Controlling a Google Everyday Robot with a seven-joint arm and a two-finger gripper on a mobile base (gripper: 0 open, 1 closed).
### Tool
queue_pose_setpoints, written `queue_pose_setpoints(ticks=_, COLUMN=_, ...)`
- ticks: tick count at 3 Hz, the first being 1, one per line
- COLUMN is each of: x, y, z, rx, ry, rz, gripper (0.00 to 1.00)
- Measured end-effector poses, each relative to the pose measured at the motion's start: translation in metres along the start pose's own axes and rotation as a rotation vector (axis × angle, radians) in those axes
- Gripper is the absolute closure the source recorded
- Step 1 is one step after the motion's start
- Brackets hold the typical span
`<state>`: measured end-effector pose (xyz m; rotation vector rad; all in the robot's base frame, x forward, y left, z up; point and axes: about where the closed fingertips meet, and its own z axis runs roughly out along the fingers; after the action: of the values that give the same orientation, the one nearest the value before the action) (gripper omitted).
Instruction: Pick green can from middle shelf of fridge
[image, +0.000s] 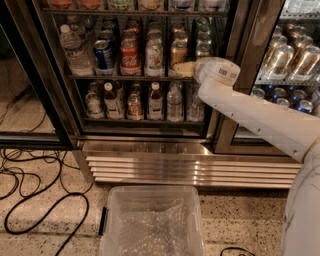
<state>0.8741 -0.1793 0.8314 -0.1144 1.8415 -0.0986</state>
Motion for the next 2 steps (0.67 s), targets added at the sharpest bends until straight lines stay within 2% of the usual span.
queue_pose_setpoints(ticks=1, x=0.0025, y=-0.0004, z=0.0017, rx=0.013, ry=0.002, rz=0.009, gripper=0.06)
queue_pose_setpoints(ticks=2, x=0.0034, y=0.0005, z=0.0023, rx=0.022, ry=0.003, rz=0.015, gripper=0.25)
